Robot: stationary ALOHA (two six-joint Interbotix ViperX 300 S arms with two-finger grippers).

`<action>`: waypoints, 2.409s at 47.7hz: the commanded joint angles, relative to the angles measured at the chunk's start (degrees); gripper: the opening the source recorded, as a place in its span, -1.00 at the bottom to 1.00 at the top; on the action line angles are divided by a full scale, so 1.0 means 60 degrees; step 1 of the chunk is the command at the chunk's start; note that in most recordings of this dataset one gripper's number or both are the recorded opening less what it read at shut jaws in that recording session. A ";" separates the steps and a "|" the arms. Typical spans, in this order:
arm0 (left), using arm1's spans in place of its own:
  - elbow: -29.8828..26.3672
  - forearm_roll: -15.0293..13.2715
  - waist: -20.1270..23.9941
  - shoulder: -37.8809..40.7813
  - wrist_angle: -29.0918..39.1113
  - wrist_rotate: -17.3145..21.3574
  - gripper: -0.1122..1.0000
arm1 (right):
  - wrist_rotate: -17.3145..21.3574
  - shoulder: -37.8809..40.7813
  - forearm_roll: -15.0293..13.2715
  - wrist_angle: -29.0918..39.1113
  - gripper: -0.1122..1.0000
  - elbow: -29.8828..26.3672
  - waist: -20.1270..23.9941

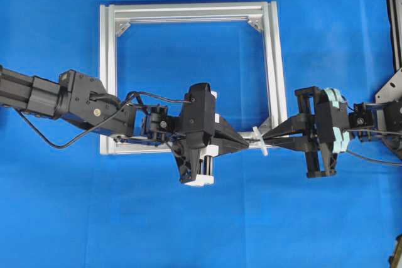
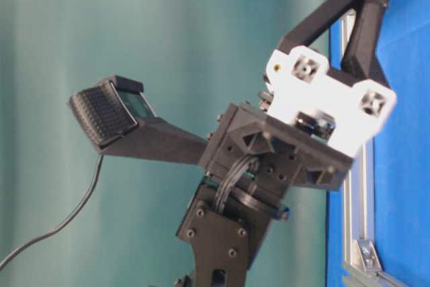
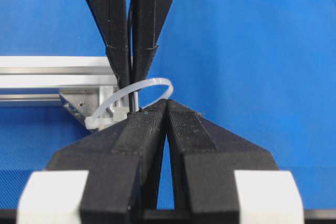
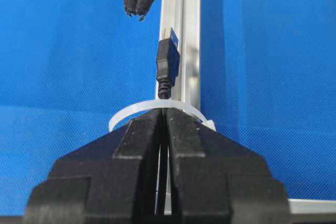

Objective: Insert the wire through the string loop located on the right side.
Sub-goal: 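Close the left gripper on the USB plug past the loop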

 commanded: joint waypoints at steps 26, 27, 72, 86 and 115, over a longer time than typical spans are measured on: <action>-0.0220 0.0059 -0.0044 -0.0132 0.0015 0.0190 0.24 | 0.0000 -0.0059 0.0015 -0.0103 -0.85 -0.0161 0.0000; -0.0220 0.0059 -0.0059 -0.0132 0.0015 0.0190 0.34 | 0.0015 -0.0059 0.0015 -0.0103 -0.85 -0.0161 0.0000; -0.0439 0.0059 0.0278 0.0776 0.0059 0.0190 0.85 | 0.0015 -0.0059 0.0015 -0.0103 -0.85 -0.0161 -0.0015; -0.0454 0.0059 0.0264 0.0776 0.0044 0.0176 0.84 | 0.0000 -0.0059 0.0000 -0.0073 -0.85 -0.0161 -0.0015; -0.0454 0.0059 0.0146 0.0776 0.0073 0.0176 0.84 | 0.0015 -0.0059 0.0015 -0.0073 -0.85 -0.0176 0.0000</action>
